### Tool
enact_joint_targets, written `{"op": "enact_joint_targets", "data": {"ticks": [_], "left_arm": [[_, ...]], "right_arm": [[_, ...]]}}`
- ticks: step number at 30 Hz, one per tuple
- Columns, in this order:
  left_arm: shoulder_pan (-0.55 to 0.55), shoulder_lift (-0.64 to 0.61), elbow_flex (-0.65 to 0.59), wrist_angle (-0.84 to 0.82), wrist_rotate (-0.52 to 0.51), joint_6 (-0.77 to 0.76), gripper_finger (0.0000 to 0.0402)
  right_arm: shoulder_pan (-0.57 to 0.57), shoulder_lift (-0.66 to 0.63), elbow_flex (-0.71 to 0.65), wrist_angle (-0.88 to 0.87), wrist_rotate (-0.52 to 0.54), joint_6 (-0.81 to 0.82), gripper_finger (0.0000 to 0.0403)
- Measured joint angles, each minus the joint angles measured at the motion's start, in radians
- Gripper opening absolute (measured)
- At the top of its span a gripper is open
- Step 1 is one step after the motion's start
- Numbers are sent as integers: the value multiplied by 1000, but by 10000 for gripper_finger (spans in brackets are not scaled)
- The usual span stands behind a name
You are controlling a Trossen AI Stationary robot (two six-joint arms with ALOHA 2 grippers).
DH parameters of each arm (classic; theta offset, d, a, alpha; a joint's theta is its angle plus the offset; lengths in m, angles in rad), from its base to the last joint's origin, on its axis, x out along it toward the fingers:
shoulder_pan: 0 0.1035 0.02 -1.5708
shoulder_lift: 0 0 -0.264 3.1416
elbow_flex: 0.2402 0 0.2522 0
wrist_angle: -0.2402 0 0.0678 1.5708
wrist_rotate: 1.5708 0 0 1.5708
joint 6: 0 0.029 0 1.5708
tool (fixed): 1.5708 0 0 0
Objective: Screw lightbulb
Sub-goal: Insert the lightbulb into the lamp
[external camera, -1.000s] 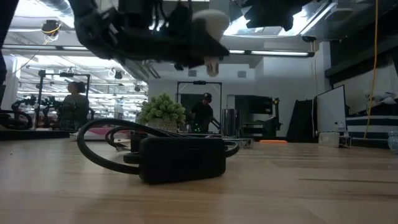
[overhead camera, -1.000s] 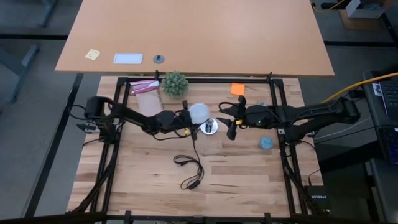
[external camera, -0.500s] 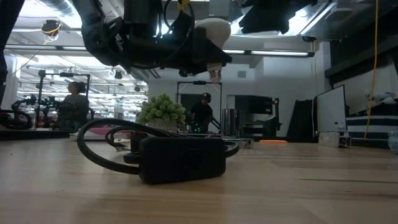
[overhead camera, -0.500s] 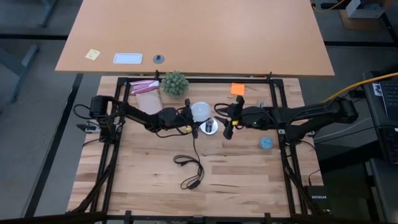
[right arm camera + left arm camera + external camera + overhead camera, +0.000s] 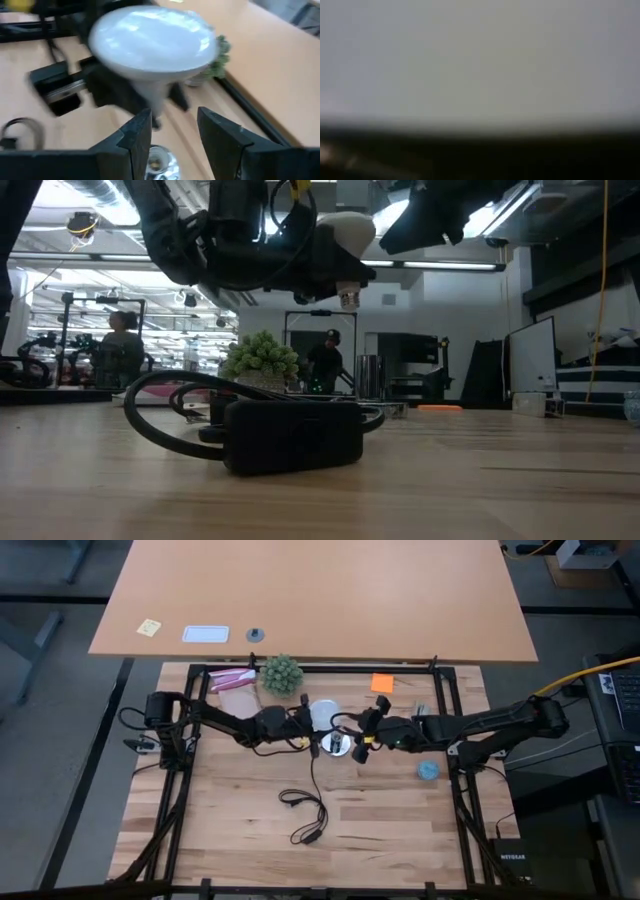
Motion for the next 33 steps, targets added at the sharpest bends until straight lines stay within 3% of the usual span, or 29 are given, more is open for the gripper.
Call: {"op": "enact_joint_targets", "data": {"ticks": [17, 29, 33], "left_arm": [[7, 207, 100, 127, -3, 4, 156], [15, 219, 98, -3, 2, -65, 156], [15, 219, 98, 20, 2, -62, 156]], "right_arm": [[0, 0, -1, -35, 18, -2, 166], [0, -2, -1, -40, 18, 0, 166], [0, -2, 0, -14, 18, 0, 166]]}}
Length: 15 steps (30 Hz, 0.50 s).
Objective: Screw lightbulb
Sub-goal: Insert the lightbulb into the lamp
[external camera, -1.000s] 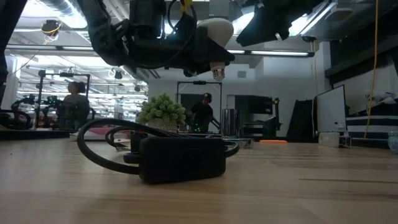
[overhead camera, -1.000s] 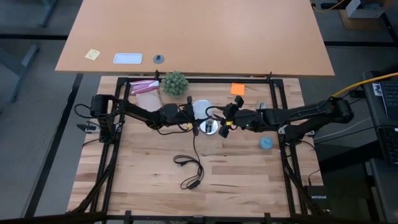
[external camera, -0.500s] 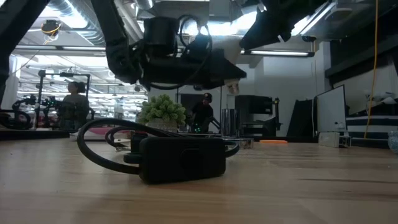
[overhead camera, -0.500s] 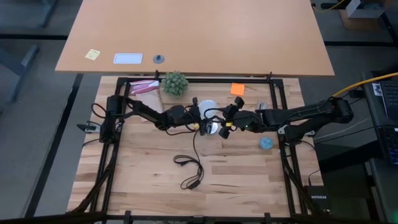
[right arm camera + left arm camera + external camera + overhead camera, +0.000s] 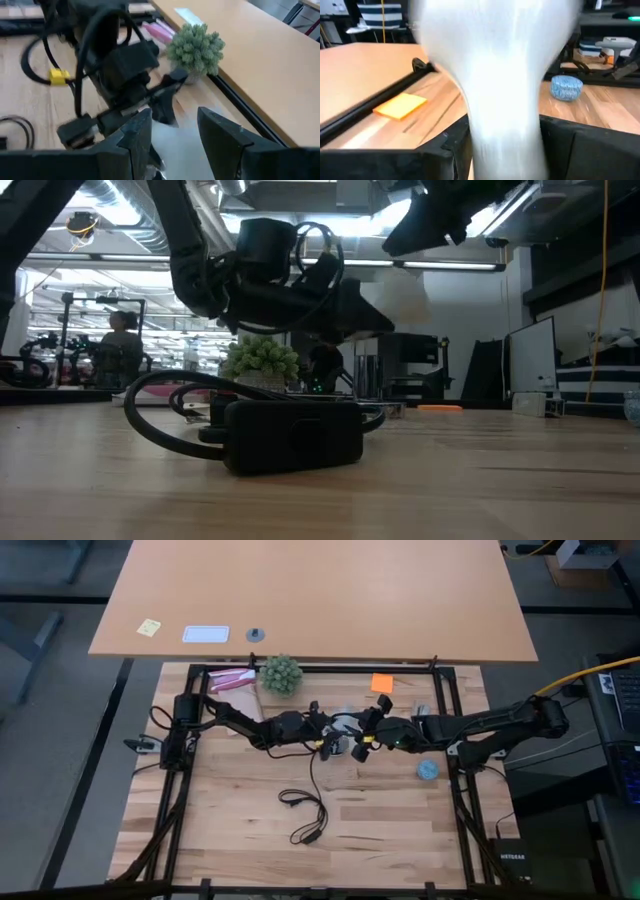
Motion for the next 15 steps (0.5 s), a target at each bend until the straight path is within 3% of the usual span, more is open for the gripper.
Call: {"op": "enact_joint_targets", "data": {"ticks": [15], "left_arm": [[-12, 0, 0, 68, -1, -5, 156]], "right_arm": [[0, 0, 0, -21, 0, -1, 166]]}}
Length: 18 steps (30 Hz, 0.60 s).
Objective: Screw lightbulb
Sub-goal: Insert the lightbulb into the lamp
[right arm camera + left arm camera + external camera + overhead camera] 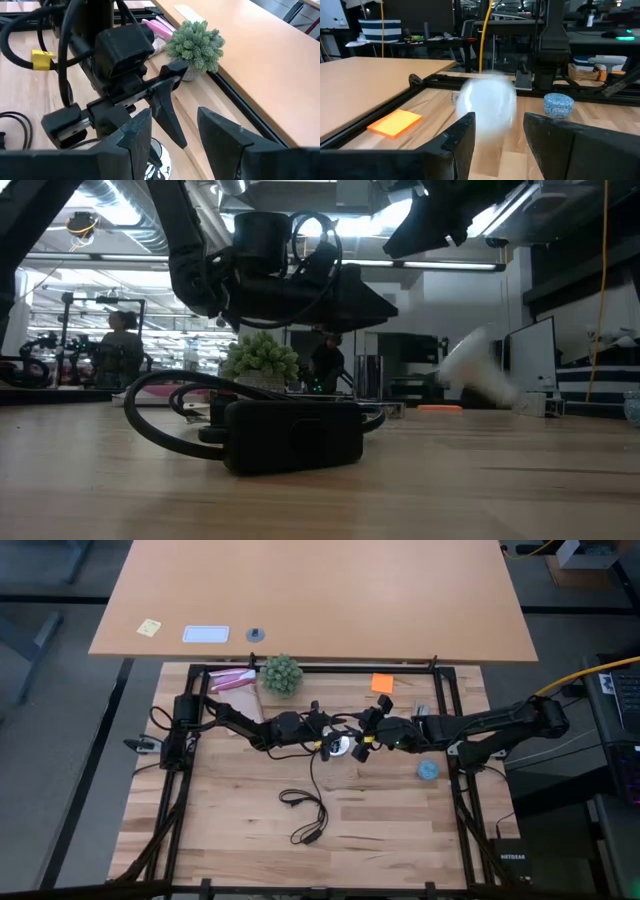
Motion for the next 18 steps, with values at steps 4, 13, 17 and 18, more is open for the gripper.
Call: {"op": "enact_joint_targets", "data": {"ticks": [4, 13, 17, 18], "left_arm": [[0, 0, 0, -1, -1, -1, 156], [0, 0, 0, -3, -1, -1, 156], [1, 0, 0, -15, -1, -1, 156], [1, 0, 0, -20, -1, -1, 156]], "right_arm": [[0, 0, 0, -1, 0, 0, 166], [0, 0, 0, -6, 0, 0, 166], [0, 0, 0, -6, 0, 0, 166], [0, 0, 0, -7, 0, 0, 166]]}}
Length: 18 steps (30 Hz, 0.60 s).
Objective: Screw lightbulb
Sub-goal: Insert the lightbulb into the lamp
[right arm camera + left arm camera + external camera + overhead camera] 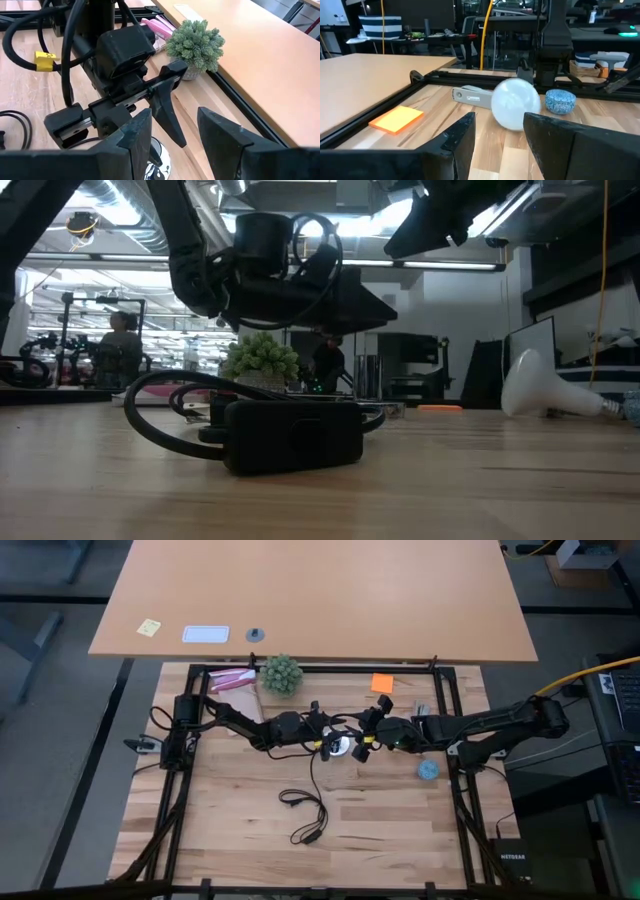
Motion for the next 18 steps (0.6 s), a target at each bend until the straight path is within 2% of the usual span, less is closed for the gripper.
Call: {"op": "enact_joint_targets", "data": {"ticks": [7, 11, 18], "left_arm": [[0, -1, 0, -42, 0, 0, 156], [-2, -2, 0, -91, 0, -3, 156], [-2, -5, 2, -230, -3, 8, 156]], "right_arm": [[0, 0, 0, -22, -29, 0, 166], [1, 0, 0, -75, -138, 0, 166], [1, 0, 0, -147, -398, 7, 166]]}}
